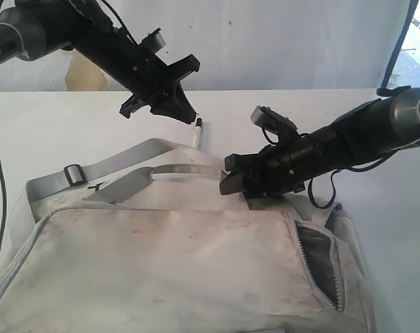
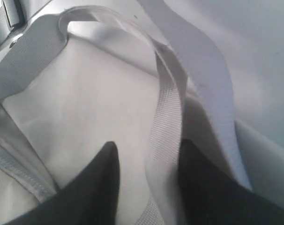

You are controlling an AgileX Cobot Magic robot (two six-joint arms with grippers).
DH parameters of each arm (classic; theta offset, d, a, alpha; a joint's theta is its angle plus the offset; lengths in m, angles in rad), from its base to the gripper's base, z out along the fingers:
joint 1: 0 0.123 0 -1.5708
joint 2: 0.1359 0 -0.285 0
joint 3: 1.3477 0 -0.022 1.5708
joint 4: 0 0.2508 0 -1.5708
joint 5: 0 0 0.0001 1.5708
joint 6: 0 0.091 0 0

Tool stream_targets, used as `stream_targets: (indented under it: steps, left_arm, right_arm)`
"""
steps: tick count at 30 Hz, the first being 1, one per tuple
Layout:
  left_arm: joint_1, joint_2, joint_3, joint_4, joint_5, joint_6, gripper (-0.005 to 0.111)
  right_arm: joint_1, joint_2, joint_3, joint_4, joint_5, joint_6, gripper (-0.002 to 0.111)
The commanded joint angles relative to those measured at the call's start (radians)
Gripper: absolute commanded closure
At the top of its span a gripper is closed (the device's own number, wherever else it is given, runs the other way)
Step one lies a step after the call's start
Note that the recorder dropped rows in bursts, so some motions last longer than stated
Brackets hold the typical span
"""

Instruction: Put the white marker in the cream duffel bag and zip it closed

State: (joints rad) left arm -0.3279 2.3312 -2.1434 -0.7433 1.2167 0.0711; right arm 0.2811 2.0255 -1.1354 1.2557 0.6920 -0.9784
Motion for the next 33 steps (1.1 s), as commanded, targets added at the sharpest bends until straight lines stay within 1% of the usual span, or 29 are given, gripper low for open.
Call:
stream_targets:
  steps: [1,2,7,13,18,24,29,31,33]
  left_arm:
    - [0.003,-0.016,-0.007,0.005,0.004,0.009,0.107]
    - [0.003,-0.016,-0.007,0.005,0.004,0.010,0.107]
    - [0.003,-0.018,-0.007,0.005,0.004,0.011,0.107]
    - [0.007,-0.039,-0.007,0.016,0.004,0.015,0.107]
    - [0.015,-0.055,-0.007,0.024,0.004,0.015,0.107]
    - [0.016,-0.059,-0.007,0.073,0.004,0.015,0.107]
    - [0.014,-0.075,0.067,0.068,0.004,0.015,0.107]
    - [0.012,-0.085,0.111,0.057,0.004,0.053,0.107]
    - [0.012,-0.093,0.159,0.013,0.004,0.092,0.107]
  right_arm:
    - [-0.002,-0.002,-0.026,0.008,0.018,-0.015,0.106]
    - [-0.003,-0.007,-0.037,0.005,0.031,-0.018,0.108]
    - [-0.003,-0.038,-0.114,-0.015,0.055,-0.013,0.108]
    - [-0.047,-0.052,-0.205,-0.022,0.091,0.000,0.108]
    - [-0.084,-0.052,-0.265,-0.028,0.102,0.065,0.108]
    - [-0.093,-0.052,-0.335,-0.026,0.133,0.071,0.108]
    - [-0.093,-0.052,-0.381,-0.026,0.130,0.082,0.108]
    - [-0.093,-0.052,-0.401,-0.026,0.130,0.082,0.108]
    - [-0.093,-0.050,-0.423,-0.026,0.124,0.086,0.108]
